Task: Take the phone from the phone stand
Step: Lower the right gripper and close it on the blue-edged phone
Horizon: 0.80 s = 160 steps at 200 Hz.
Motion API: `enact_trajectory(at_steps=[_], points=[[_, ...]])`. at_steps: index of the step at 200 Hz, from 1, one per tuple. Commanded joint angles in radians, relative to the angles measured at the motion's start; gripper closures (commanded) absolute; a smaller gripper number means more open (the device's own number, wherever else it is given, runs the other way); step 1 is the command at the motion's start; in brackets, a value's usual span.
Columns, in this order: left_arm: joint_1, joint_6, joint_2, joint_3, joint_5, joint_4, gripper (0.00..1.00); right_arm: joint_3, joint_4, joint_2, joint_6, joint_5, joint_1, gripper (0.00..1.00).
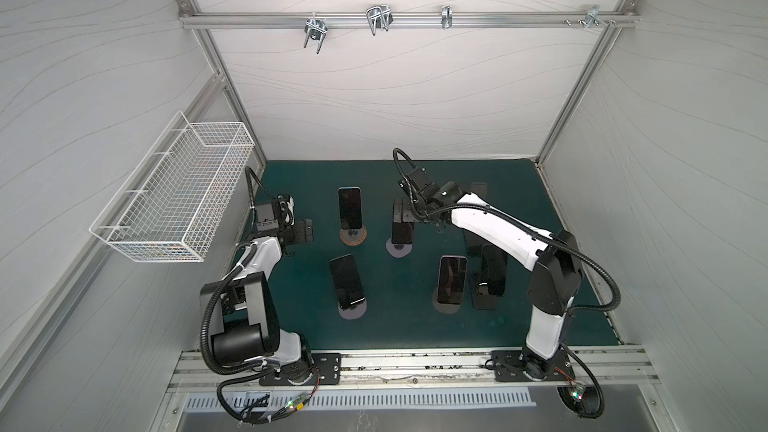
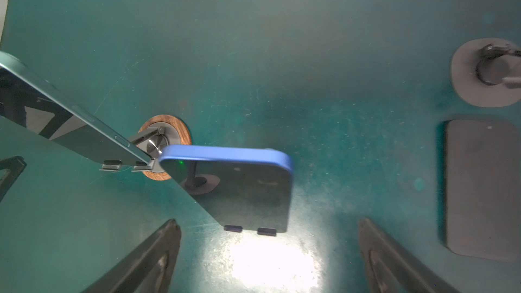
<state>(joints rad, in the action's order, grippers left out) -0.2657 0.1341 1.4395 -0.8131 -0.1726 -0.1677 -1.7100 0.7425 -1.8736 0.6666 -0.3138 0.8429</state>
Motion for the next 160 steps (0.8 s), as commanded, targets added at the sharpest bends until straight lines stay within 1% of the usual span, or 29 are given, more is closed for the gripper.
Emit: enact_trajectory(at_steps=[1, 38, 61, 110, 160], points=[[-0.001, 0.023, -0.011, -0.008, -0.011, 0.009, 0.07, -0.047, -0.016, -0.040, 0.025, -0.024, 0.022, 0.01], [-0.001, 0.021, -0.015, -0.004, -0.012, 0.013, 0.07, -0.091, -0.016, -0.105, 0.017, -0.047, 0.027, 0.01], [-0.001, 0.021, -0.009, -0.011, -0.010, 0.008, 0.07, -0.137, 0.030, -0.139, 0.014, -0.076, 0.030, 0.01], [-0.001, 0.021, -0.008, -0.011, -0.014, 0.008, 0.07, -0.123, 0.009, -0.166, 0.008, -0.109, 0.032, 0.01], [-0.003, 0.020, -0.007, -0.013, -0.013, 0.006, 0.07, -0.123, -0.006, -0.195, 0.004, -0.103, 0.033, 0.10]])
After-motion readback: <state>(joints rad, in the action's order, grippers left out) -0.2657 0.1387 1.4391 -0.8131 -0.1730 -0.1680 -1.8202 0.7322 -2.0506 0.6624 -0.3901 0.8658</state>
